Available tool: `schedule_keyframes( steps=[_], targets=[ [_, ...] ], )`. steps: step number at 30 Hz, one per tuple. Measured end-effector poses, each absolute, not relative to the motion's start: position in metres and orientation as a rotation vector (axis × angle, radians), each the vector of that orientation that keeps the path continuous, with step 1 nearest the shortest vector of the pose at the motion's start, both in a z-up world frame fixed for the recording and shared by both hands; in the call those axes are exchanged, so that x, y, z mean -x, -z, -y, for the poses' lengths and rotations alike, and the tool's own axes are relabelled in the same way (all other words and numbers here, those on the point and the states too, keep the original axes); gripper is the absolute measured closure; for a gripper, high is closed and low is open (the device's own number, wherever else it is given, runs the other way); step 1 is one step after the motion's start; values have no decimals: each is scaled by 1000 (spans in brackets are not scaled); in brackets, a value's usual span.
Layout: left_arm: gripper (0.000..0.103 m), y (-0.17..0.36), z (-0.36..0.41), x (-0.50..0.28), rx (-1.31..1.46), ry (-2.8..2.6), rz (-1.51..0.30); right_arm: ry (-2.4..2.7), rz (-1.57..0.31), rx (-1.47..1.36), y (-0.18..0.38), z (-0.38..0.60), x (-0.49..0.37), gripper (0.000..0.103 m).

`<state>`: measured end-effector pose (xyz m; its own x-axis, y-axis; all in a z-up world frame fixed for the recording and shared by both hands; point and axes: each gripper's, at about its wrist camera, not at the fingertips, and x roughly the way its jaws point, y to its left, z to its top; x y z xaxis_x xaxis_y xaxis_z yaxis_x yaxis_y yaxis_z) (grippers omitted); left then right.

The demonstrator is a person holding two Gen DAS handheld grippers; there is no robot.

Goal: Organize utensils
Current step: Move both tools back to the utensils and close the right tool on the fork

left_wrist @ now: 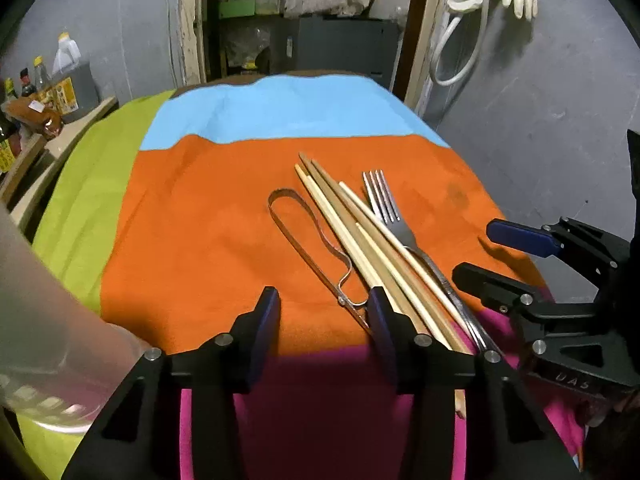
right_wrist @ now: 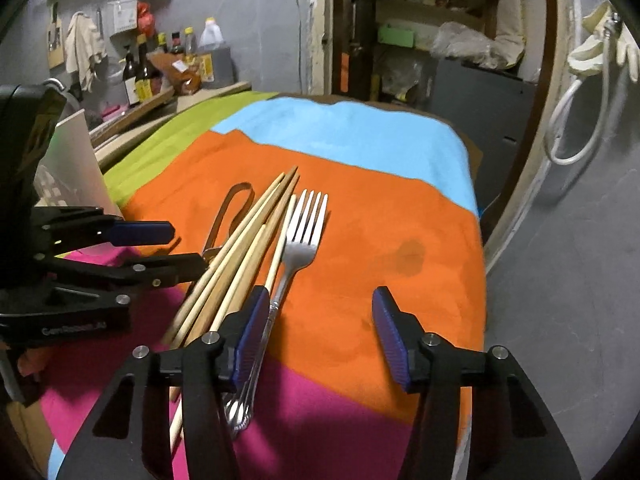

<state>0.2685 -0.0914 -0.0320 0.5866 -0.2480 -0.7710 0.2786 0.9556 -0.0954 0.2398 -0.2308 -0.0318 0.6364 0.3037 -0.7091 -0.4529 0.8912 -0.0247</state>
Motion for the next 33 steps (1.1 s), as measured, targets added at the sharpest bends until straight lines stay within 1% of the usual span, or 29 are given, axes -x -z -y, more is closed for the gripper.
schedule_keyframes(
  steps=[8, 10, 15, 16, 17, 18, 19, 20, 22, 27, 33],
  targets=[
    [64, 36, 88, -279, -9, 320, -918, -433, -819, 214, 39, 226, -255, 53],
    [68, 35, 90, -281, -7, 318, -921, -422, -829, 217, 41, 224, -258, 53],
    [78, 32, 96, -285, -3, 318, -931, -428, -853, 221, 44, 222, -261, 58],
    [83, 32, 97, -286, -2, 321, -933, -429, -853, 222, 44, 222, -261, 63],
    [85, 32, 97, -286, 0, 330, -938, -428, -853, 224, 45, 222, -261, 71],
    [89, 32, 99, -287, -1, 336, -942, -428, -854, 224, 45, 222, -261, 76],
    [93, 32, 99, -286, -5, 341, -948, -428, -855, 222, 45, 223, -261, 83],
    [94, 32, 100, -286, -9, 342, -951, -428, -856, 216, 45, 225, -260, 88],
    [96, 31, 99, -284, -22, 341, -956, -427, -861, 199, 44, 229, -260, 93],
    [98, 32, 94, -279, -13, 353, -973, -407, -867, 164, 44, 243, -253, 97],
    [99, 31, 88, -263, -41, 379, -996, -393, -874, 156, 44, 255, -236, 97]
  ],
)
